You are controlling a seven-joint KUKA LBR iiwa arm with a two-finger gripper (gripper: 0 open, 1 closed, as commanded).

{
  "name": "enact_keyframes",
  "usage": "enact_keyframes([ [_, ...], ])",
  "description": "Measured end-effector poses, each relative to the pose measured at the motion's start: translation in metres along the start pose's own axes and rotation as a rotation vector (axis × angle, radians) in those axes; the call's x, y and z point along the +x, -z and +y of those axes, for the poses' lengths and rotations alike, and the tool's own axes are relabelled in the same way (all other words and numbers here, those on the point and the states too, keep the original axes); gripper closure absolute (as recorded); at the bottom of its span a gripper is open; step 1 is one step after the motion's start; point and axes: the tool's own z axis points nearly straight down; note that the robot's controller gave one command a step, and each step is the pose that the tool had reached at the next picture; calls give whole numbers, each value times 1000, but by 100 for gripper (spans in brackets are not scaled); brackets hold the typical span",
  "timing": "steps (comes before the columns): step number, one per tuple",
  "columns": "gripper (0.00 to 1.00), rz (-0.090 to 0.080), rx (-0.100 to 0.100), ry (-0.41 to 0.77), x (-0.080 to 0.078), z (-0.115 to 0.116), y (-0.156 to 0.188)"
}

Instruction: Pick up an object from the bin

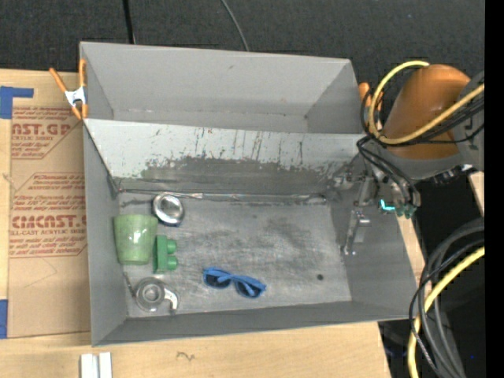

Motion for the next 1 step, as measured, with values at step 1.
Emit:
enact_keyframes([
  [1,0,-4,-2,244,-4,99,-52],
])
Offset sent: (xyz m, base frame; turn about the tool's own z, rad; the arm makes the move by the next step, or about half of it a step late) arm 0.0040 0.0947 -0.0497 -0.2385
